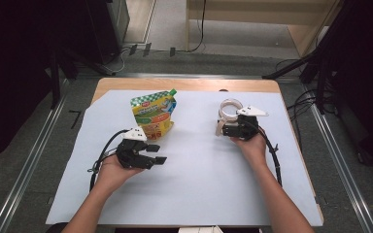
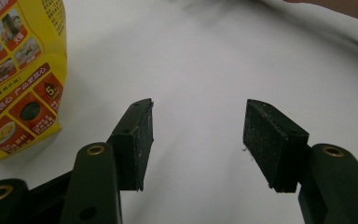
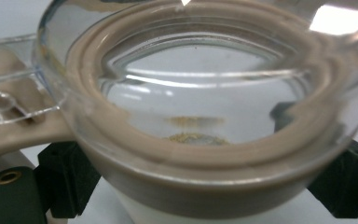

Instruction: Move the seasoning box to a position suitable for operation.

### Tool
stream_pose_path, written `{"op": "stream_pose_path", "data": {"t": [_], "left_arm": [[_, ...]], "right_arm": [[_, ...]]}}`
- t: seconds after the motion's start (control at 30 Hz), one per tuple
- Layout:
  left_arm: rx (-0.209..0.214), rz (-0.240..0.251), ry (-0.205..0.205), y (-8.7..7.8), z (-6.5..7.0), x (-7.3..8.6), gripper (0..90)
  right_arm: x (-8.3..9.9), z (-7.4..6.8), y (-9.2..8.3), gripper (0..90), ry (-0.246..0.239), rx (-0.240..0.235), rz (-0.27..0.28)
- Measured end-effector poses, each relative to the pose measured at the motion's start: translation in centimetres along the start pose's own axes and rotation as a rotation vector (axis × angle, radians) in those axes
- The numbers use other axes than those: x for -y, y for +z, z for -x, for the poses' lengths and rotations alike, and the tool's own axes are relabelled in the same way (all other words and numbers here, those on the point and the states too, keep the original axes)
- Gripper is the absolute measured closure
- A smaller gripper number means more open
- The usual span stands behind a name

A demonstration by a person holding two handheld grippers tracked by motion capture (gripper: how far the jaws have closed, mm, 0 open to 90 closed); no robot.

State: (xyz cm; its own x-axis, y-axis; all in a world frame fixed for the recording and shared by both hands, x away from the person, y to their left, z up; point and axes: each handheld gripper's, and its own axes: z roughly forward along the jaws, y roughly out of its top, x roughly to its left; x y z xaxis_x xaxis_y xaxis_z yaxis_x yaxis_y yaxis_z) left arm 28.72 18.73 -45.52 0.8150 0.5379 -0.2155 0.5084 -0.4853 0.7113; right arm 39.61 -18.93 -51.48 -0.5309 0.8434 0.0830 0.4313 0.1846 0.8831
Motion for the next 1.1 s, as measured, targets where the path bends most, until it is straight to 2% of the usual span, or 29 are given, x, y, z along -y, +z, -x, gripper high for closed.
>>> {"op": "stream_pose_path", "data": {"t": [0.23,0.53,0.57,0.63,0.87,1.1], "left_arm": [[-0.002,0.007,-0.008,-0.3,0.0,0.2,43.5],[0.001,0.006,-0.008,-0.3,0.0,0.2,43.2],[0.003,0.002,-0.015,-0.3,-0.1,0.2,42.5],[0.005,0.006,-0.019,-0.2,-0.1,0.1,41.1],[0.008,0.009,-0.024,-0.2,-0.1,-0.1,40.8],[0.011,0.014,-0.011,-0.1,0.2,-0.4,40.9]], "right_arm": [[-0.1,-0.3,0.3,11.3,0.004,0.019,0.005],[-0.4,-0.1,0.0,11.9,0.007,0.013,-0.003],[-0.4,0.0,-0.1,11.9,0.025,0.009,-0.003],[-0.4,0.0,-0.1,11.9,0.026,0.007,0.0],[-1.0,-0.9,-1.0,12.0,0.009,-0.01,0.009],[-1.1,-1.8,-2.1,12.0,-0.001,-0.036,0.011]]}}
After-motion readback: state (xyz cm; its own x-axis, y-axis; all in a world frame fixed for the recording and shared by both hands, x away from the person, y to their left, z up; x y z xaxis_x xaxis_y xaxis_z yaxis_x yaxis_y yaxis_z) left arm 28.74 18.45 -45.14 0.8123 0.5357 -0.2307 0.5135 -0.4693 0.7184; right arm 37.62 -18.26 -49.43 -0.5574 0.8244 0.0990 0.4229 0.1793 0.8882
